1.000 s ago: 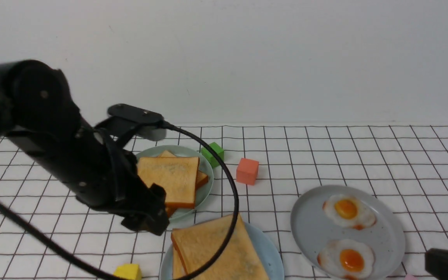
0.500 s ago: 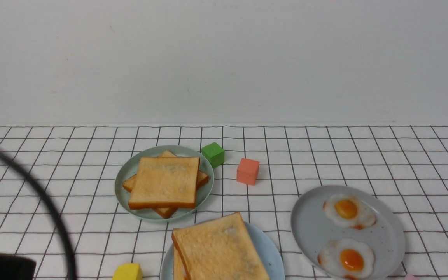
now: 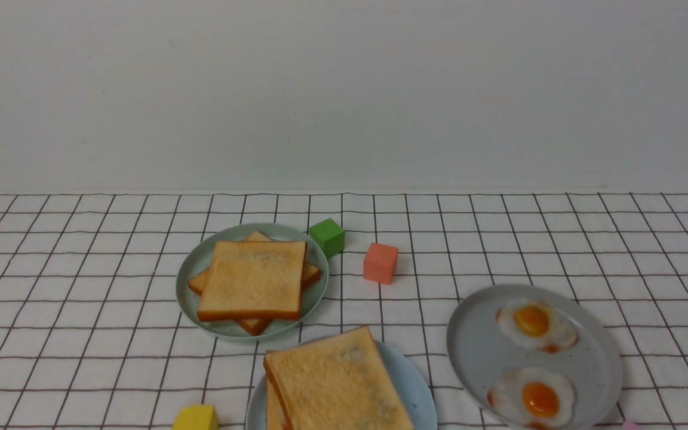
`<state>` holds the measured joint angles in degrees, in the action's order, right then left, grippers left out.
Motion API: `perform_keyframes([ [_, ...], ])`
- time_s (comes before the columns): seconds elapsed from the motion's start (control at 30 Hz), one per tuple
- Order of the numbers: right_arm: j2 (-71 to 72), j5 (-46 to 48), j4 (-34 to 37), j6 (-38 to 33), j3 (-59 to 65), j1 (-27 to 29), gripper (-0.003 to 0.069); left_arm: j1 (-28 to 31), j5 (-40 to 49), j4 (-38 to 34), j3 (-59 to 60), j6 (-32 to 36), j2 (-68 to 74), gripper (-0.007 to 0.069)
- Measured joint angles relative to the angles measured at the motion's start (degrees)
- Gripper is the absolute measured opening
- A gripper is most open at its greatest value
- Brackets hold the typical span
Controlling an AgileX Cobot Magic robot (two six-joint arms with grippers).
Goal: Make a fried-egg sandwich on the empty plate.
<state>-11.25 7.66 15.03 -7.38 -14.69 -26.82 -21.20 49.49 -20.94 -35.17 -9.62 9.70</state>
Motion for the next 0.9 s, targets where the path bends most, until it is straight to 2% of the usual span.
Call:
perform_keyframes([
  [0.17, 0.0, -0.05, 0.0, 0.0, 0.0, 0.0, 0.0006, 0.0, -0.04, 0.78, 0.12, 0.0, 0.0, -0.0013],
  [0.33, 0.0, -0.05, 0.0, 0.0, 0.02, 0.0, 0.0006, 0.0, -3.72, 9.74, 0.22, 1.01, 0.0, -0.0013],
  [0.37, 0.0, -0.05, 0.0, 0.0, 0.02, 0.0, 0.0006, 0.0, -7.05, 14.21, 1.3, -1.11, 0.0, -0.0013],
  [0.4, 0.0, -0.05, 0.0, 0.0, 0.02, 0.0, 0.0006, 0.0, -7.42, 15.24, 1.49, -1.95, 0.0, -0.0013],
  [0.47, 0.0, -0.11, 0.0, 0.0, 0.02, 0.0, 0.0006, 0.82, -12.35, 21.49, 4.77, -8.39, -0.51, -0.0013],
  [0.5, 0.0, -0.11, 0.0, 0.0, 0.02, 0.0, 0.0006, 0.97, -13.02, 22.0, 5.53, -8.99, -0.61, -0.0013],
  [0.57, 0.05, -0.11, 0.0, 0.0, 0.02, 0.0, 0.0006, 4.64, -15.7, 28.39, 11.73, -17.98, -3.85, -0.0013],
  [0.6, 0.05, -0.11, 0.0, 0.0, 0.02, 0.0, 0.0006, 4.97, -15.7, 28.39, 11.73, -17.98, -4.16, -0.0013],
  [0.67, 0.11, -0.11, 0.0, 0.0, 0.02, 0.0, 0.0008, 9.48, -17.1, 30.38, 18.72, -21.36, -7.8, -0.0013],
  [0.73, 0.11, -0.11, 0.0, 0.0, 0.02, 0.0, 0.0008, 11.23, -17.59, 30.38, 21.36, -21.43, -9.07, -0.0013],
  [0.9, 0.21, -0.1, 0.0, 0.0, 0.02, 0.0, 0.001, 15.35, -27.5, 28.7, 34.16, -14.07, -10.29, -0.0013],
])
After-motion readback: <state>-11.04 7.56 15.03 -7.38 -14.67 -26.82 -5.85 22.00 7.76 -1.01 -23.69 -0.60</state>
